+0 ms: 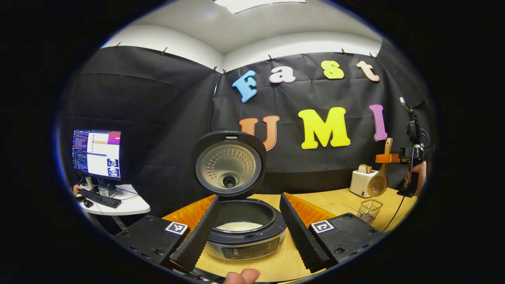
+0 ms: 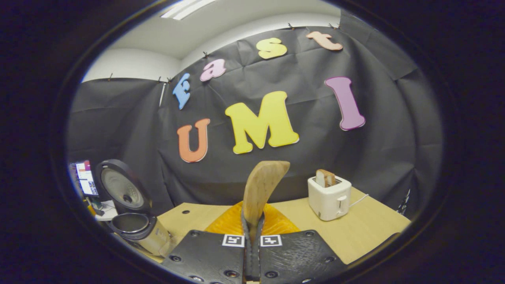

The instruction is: Close the left gripper, press the button to open the rice cooker; take a wooden spoon from the chopstick holder with the right hand, scoop a spoonful of rice and pour it into the rice cooker, then put the wooden spoon back into the chopstick holder.

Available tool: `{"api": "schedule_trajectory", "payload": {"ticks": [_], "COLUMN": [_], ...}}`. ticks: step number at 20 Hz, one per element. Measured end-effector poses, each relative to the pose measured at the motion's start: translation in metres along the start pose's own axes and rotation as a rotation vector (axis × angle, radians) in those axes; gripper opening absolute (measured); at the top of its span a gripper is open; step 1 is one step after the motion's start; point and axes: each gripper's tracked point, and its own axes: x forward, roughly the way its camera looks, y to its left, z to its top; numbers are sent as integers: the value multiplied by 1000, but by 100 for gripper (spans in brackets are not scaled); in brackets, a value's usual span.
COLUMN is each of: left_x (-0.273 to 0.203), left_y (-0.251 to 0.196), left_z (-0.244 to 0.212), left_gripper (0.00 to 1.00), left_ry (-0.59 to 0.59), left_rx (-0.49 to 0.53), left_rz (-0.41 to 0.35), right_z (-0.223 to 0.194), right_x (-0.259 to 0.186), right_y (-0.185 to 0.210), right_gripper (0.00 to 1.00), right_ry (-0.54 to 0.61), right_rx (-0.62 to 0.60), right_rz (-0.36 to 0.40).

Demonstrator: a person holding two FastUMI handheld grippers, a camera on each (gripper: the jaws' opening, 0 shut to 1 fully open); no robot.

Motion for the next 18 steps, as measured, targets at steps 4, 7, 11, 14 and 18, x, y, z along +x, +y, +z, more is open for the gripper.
{"api": "schedule_trajectory", "payload": {"ticks": [4, 7, 11, 14, 18], "left_x": [0, 1, 1, 3, 4], "left_y": [1, 5, 5, 1, -4], "left_z": [-1, -2, -3, -5, -5], "left_gripper": [97, 97, 97, 97, 98], "left_ry": [4, 14, 15, 24, 22], "left_rx": [-18, -18, -37, -46, -48], "left_rz": [0, 13, 12, -3, -18], "right_z": [-21, -46, -71, -85, -102], "right_x": [13, 24, 29, 31, 35], "right_y": [-31, -43, -60, -64, -64], "right_gripper": [0, 0, 0, 0, 0], "right_ry": [3, 32, 28, 29, 69], "right_rx": [-12, 3, 47, 96, 135], "right_rz": [-68, -88, -131, -141, -139]}}
